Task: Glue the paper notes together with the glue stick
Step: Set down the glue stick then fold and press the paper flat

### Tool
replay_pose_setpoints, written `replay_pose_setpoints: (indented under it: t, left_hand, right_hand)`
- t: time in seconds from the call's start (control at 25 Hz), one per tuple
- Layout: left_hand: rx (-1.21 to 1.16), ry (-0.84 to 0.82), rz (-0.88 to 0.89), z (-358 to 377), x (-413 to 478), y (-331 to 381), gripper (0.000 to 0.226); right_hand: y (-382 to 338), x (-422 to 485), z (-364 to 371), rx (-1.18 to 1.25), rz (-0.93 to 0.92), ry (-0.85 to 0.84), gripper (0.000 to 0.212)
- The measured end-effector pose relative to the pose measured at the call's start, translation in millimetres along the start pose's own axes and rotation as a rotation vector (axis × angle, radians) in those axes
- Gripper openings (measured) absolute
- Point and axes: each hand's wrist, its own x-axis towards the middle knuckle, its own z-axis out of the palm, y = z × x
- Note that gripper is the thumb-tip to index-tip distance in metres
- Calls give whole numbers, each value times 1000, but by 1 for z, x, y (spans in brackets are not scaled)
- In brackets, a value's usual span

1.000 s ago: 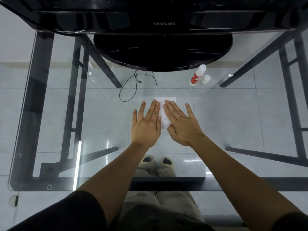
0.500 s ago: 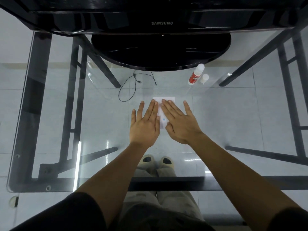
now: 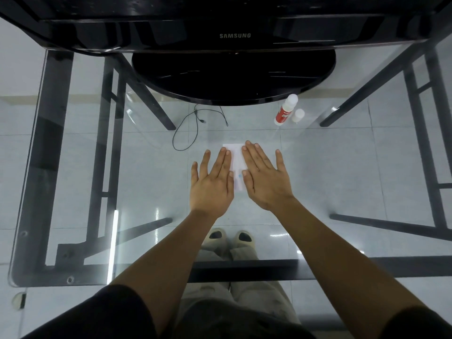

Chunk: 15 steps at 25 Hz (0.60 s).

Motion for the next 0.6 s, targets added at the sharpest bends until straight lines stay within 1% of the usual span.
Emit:
replay_pose_setpoints:
  t: [0.2,0.32,0.4,0.48,0.52,0.56,0.6]
  left_hand:
    - [-1,-4,-2,1,0,0,53]
    - [-10,-26,4,-3,-2,1,54]
    - [-72,-41,0,-5,-1,0,52]
    - [-213,-61,-3,-10,1,-5,51]
    - [-258,-78,35,-14,-1,-8,50]
    - [-240,-95,123,-18,-4,-14,50]
    - [-158,-98,247,-18,-9,-21,52]
  right_hand:
    - [-3,-3,4,8,139,27,58]
    - [-4,-4,3,46,160,18,60]
    - [-4,-3,3,48,161,16,61]
    - [-4,-3,3,52,160,22,60]
    - [-5,-3,3,56,160,23,59]
    - [-5,-3,3,56,157,21,58]
    - [-5,-3,4,51,155,17,58]
